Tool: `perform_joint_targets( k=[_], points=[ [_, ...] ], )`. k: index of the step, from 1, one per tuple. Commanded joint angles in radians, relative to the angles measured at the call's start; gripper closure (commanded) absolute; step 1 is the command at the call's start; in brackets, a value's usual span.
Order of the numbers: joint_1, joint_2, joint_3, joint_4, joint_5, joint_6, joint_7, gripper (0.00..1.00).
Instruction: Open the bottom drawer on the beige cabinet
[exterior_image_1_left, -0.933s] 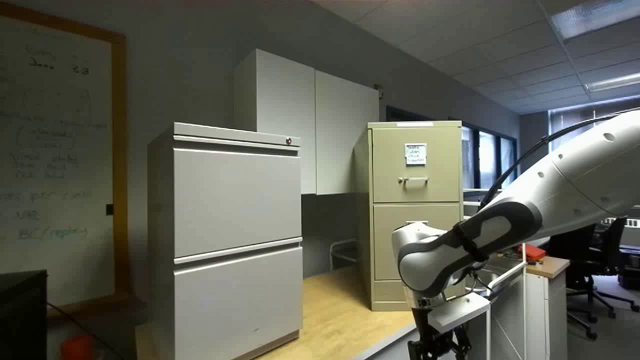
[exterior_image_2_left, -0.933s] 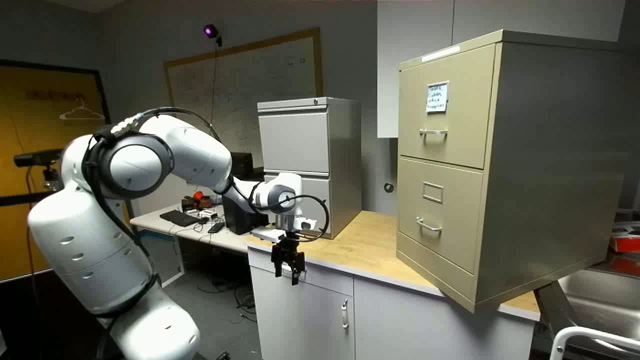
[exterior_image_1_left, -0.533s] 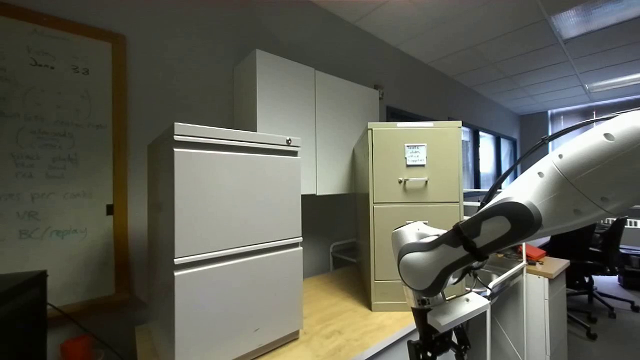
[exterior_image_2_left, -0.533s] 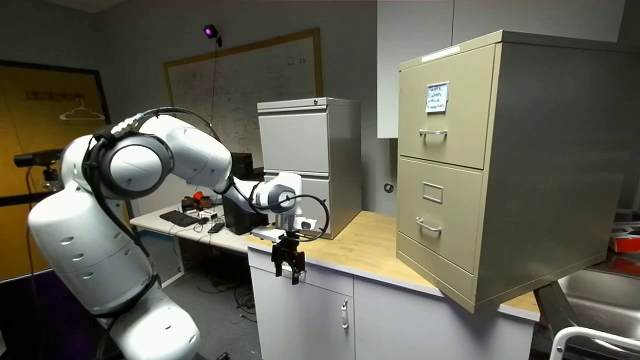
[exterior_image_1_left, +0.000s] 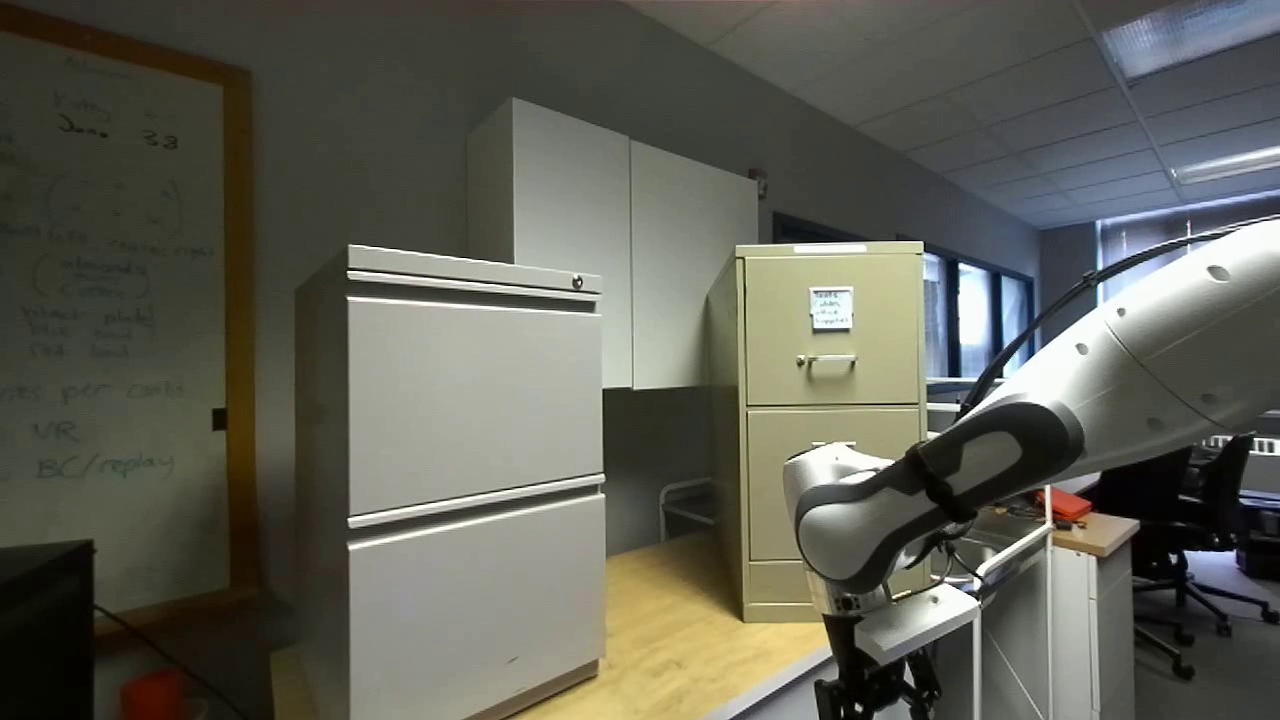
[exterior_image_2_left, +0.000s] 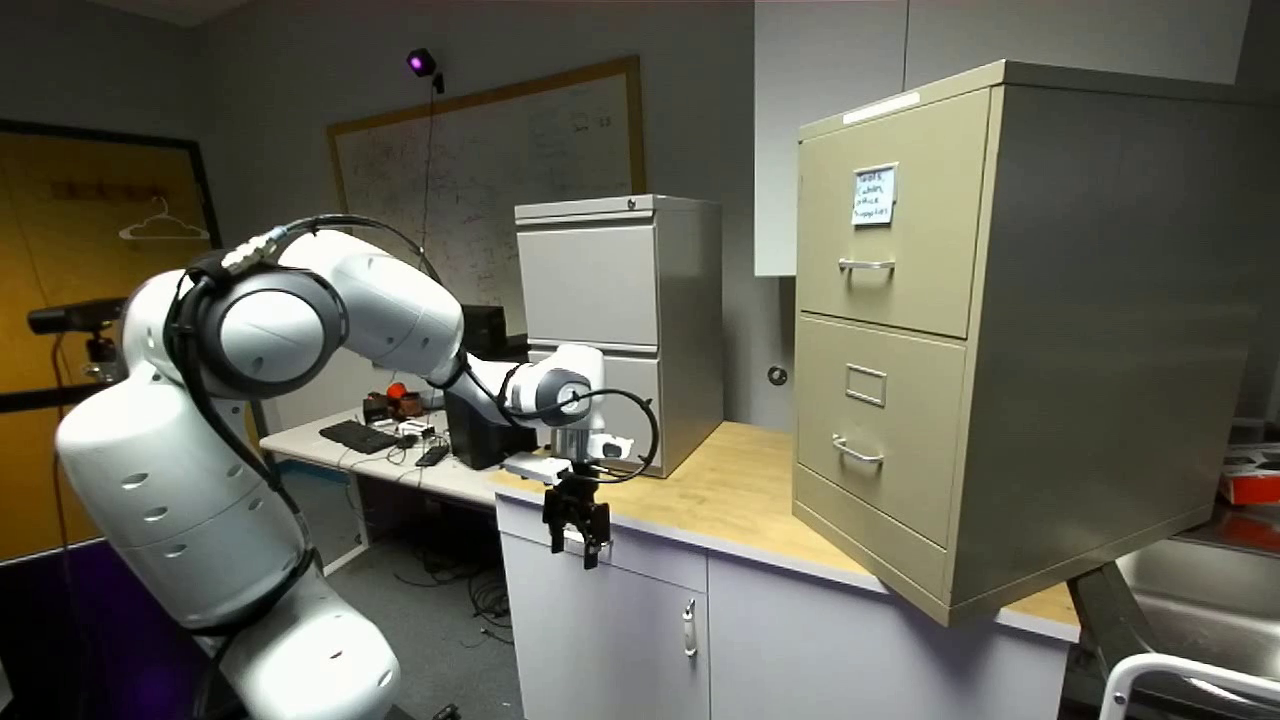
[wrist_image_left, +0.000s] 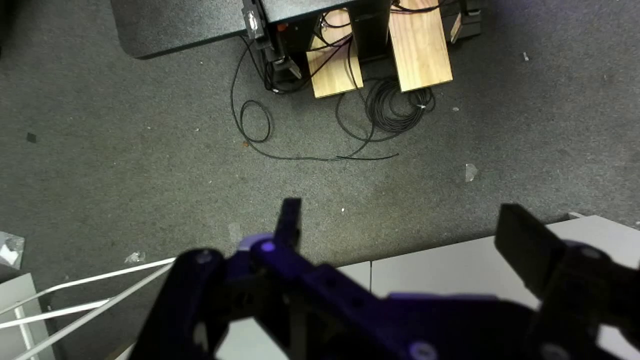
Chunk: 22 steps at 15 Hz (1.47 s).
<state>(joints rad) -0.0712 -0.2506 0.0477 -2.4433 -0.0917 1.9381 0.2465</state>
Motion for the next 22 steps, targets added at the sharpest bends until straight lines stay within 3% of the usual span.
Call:
perform_joint_targets(
  k=[1,9,18,22],
  points=[
    [0.010,0.005,-0.010,0.005,-0.014,-0.004,0.009,0.00],
    [0.002,0.030,-0.003,0.057,-0.129,-0.014,0.039,0.00],
    [-0.003,0.095,0.002,0.236,-0.432,-0.076,0.070,0.00],
    [-0.002,0.149,-0.015,0.304,-0.492,-0.107,0.053,0.00]
  ],
)
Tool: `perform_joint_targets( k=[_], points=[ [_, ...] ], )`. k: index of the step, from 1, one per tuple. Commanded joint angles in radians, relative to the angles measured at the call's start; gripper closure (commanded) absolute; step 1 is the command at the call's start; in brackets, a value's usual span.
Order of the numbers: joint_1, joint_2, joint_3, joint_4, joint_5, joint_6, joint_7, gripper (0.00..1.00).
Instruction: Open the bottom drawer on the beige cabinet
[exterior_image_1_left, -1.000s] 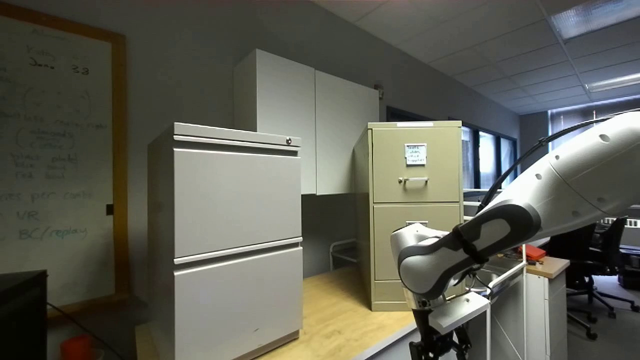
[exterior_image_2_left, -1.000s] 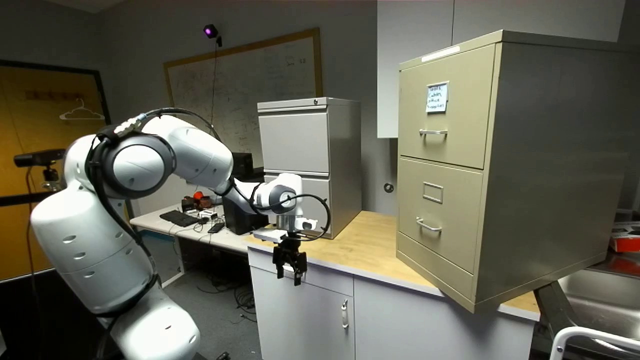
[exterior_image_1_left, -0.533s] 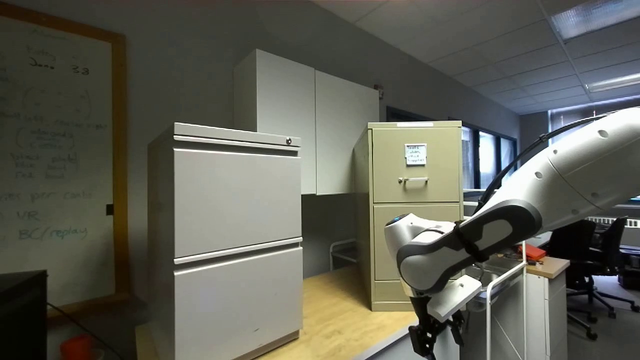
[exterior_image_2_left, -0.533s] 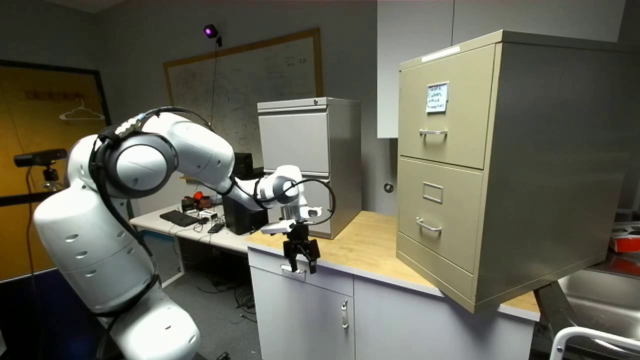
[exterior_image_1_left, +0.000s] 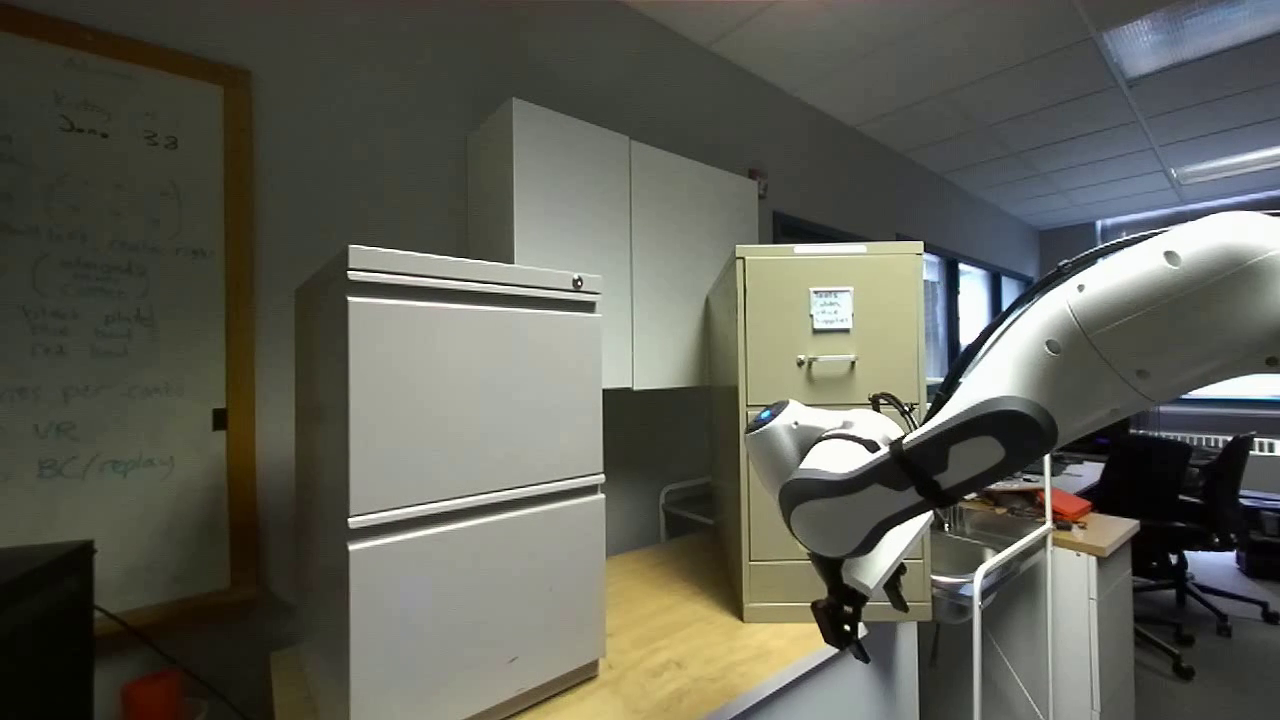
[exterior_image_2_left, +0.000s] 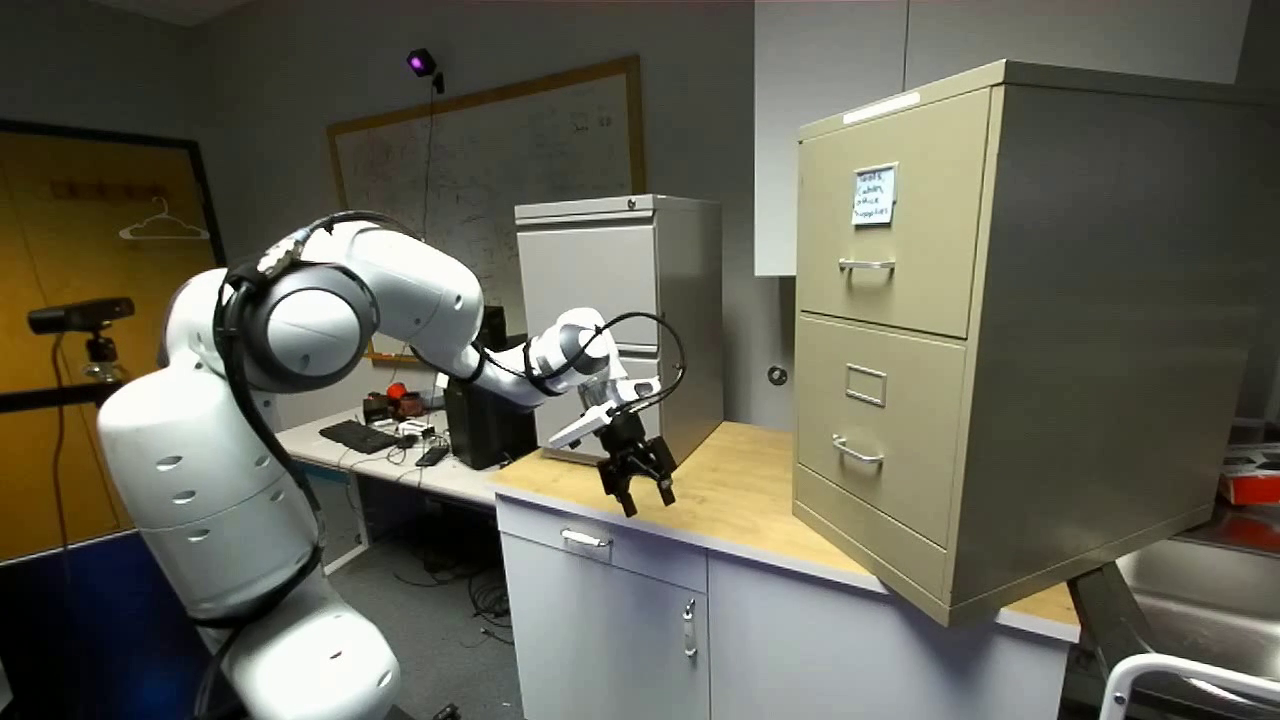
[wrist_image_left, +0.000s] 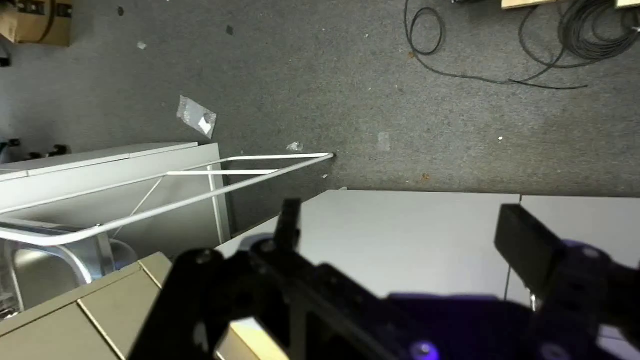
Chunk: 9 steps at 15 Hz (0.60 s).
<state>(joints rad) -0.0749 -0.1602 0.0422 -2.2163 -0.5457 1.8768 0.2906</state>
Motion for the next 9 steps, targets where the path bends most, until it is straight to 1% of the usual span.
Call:
perform_joint_targets(
  k=[1,9],
  points=[
    [0.002,0.072,-0.017,0.094,-0.041,-0.051,0.002,0.00],
    [-0.001,0.157,-0.073,0.247,-0.073,-0.041,-0.011,0.00]
  ],
)
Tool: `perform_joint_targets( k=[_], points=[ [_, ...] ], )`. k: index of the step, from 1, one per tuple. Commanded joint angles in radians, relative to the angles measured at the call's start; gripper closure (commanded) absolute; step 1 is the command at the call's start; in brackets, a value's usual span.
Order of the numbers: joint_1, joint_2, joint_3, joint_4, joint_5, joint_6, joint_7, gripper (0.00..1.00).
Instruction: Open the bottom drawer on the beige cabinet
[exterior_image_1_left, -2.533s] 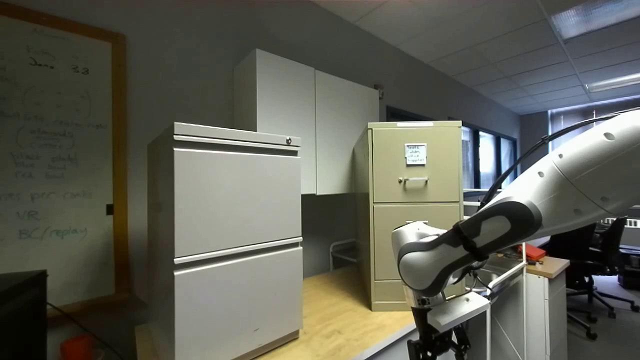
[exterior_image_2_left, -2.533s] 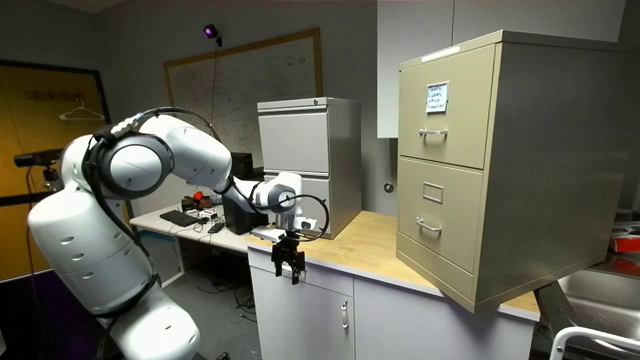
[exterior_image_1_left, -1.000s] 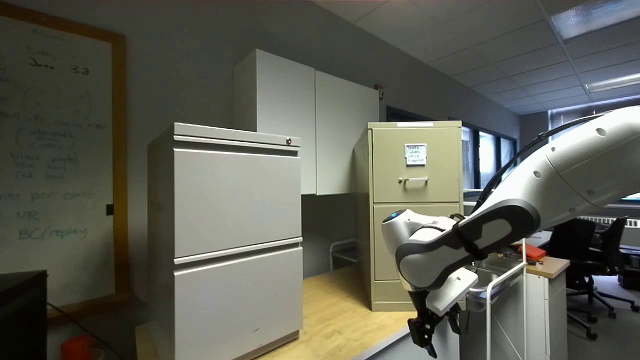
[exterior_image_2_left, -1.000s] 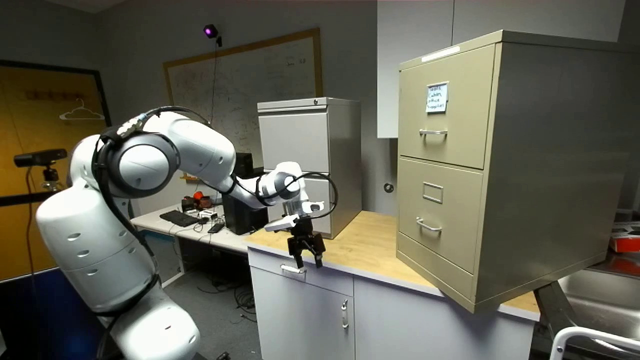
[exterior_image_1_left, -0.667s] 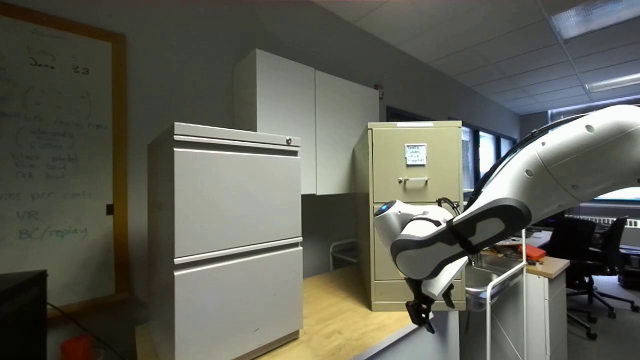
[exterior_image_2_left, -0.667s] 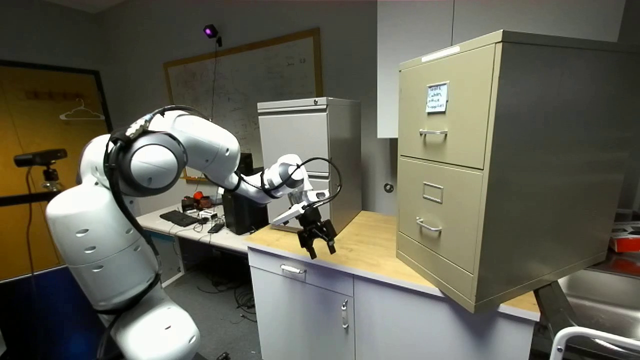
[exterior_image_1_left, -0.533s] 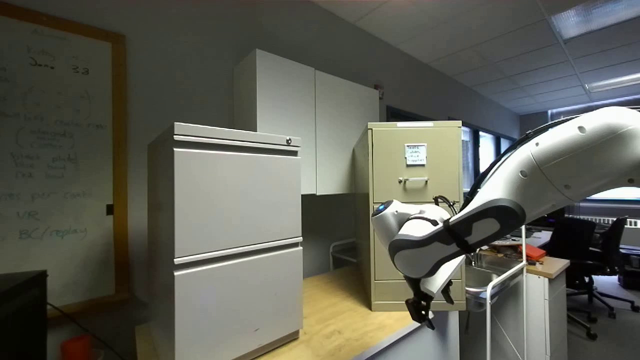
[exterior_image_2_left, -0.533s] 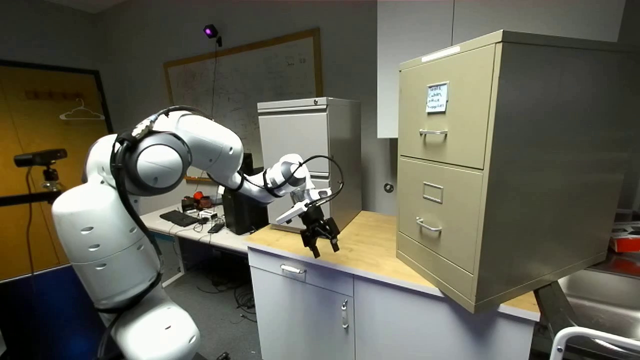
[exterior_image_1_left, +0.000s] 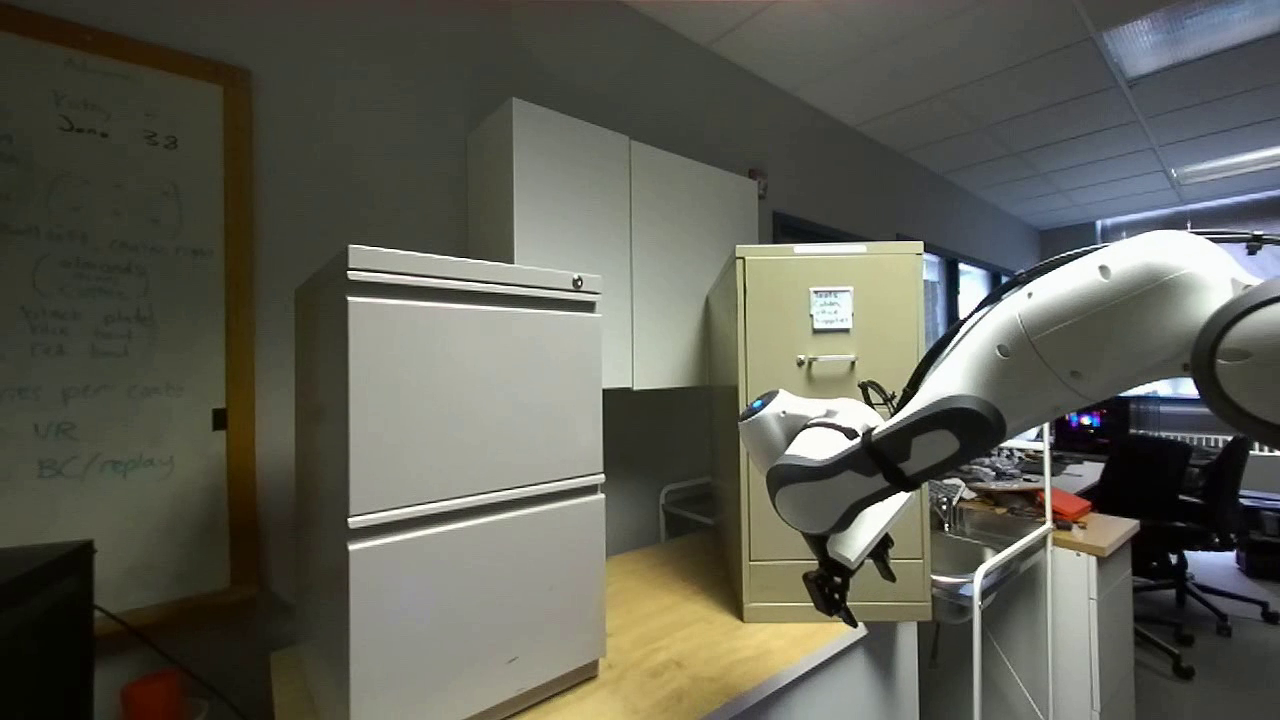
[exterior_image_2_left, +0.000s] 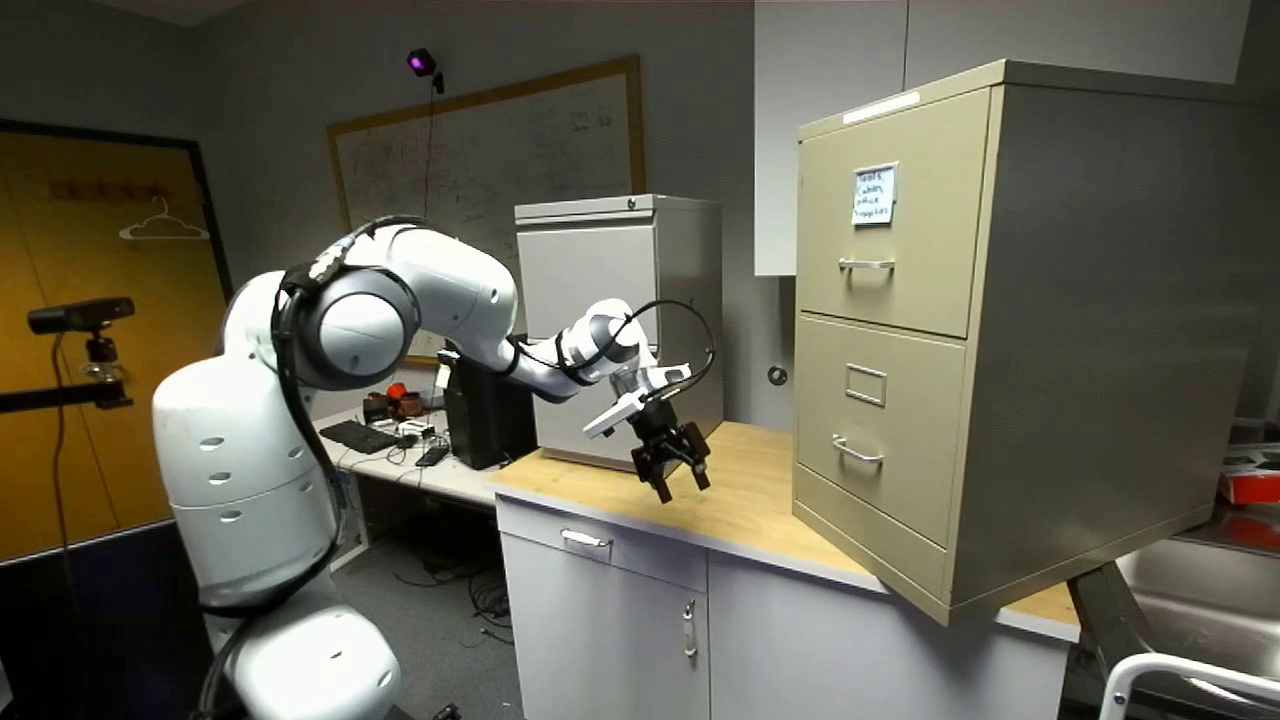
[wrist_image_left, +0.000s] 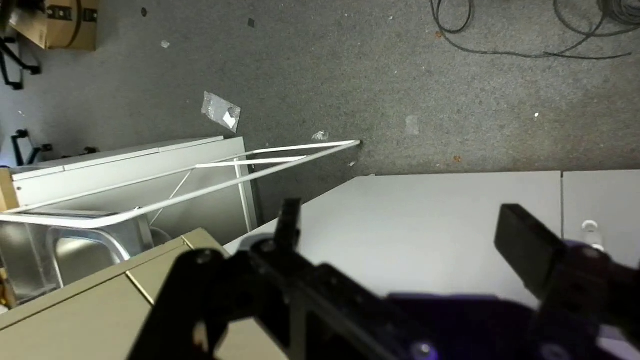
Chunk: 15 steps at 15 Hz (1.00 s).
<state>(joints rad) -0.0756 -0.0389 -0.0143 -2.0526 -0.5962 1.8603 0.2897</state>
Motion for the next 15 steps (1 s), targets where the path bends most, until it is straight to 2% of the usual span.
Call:
perform_joint_targets(
  k=[1,6,13,15],
  points=[
    [-0.001,0.041,-0.024,0.104,-0.031,-0.025,-0.010,0.00],
    [-0.011,0.064,-0.053,0.192,-0.096,0.019,-0.032,0.00],
    [-0.014,0.135,-0.073,0.288,-0.165,0.212,-0.131,0.00],
    [-0.004,0.178,-0.068,0.345,-0.171,0.230,-0.158,0.00]
  ],
)
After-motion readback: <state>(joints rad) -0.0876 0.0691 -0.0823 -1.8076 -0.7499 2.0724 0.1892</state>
